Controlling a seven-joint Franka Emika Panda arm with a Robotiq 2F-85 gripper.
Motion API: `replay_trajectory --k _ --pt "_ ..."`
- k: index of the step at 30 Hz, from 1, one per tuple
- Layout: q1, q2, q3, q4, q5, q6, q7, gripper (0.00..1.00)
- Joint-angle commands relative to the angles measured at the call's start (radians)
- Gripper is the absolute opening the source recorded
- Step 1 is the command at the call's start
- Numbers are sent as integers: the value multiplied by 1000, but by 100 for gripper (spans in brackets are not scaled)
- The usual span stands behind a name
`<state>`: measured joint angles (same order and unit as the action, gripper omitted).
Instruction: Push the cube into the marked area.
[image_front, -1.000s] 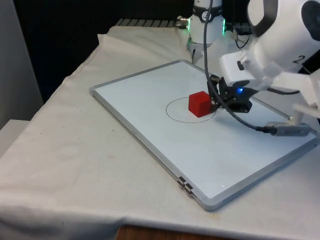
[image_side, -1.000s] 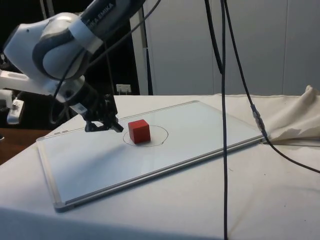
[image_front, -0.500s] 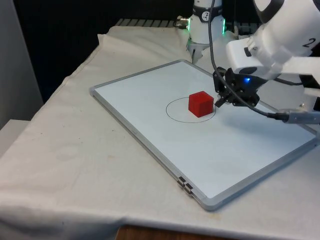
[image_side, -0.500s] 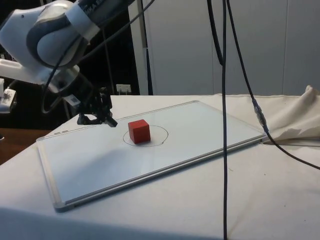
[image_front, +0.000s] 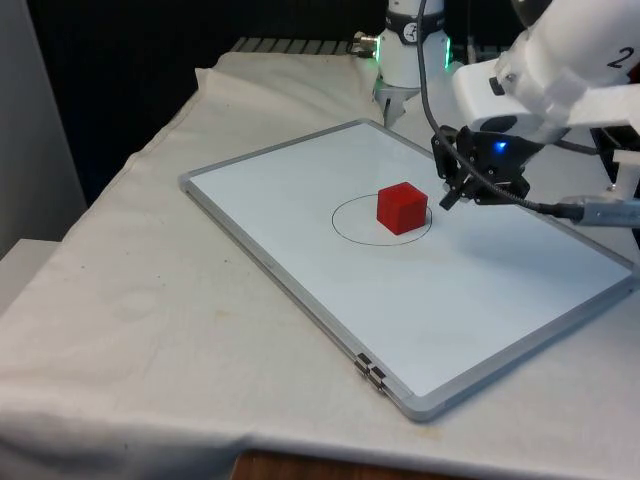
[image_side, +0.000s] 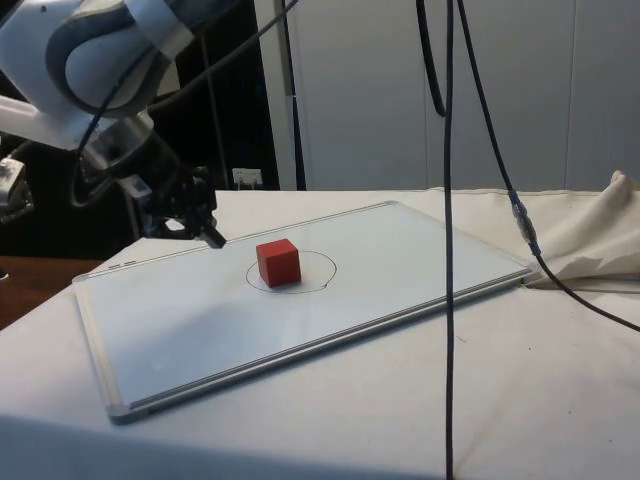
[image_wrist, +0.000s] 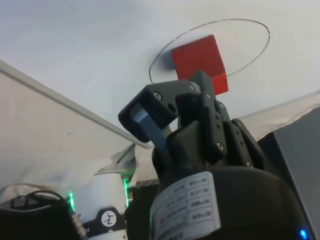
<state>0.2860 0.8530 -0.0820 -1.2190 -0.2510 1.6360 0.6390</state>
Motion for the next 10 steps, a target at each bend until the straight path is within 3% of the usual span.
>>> replay_trajectory --k 1,2,3,8,10 --pt "-9 -6 7 -6 16 21 -2 0" --pt "-1 0 0 0 6 3 0 0" --pt "-11 -7 7 -6 22 22 -3 0" --pt "-22 -15 6 -7 46 23 -16 0" --pt "-17 -10 0 0 41 12 -14 0"
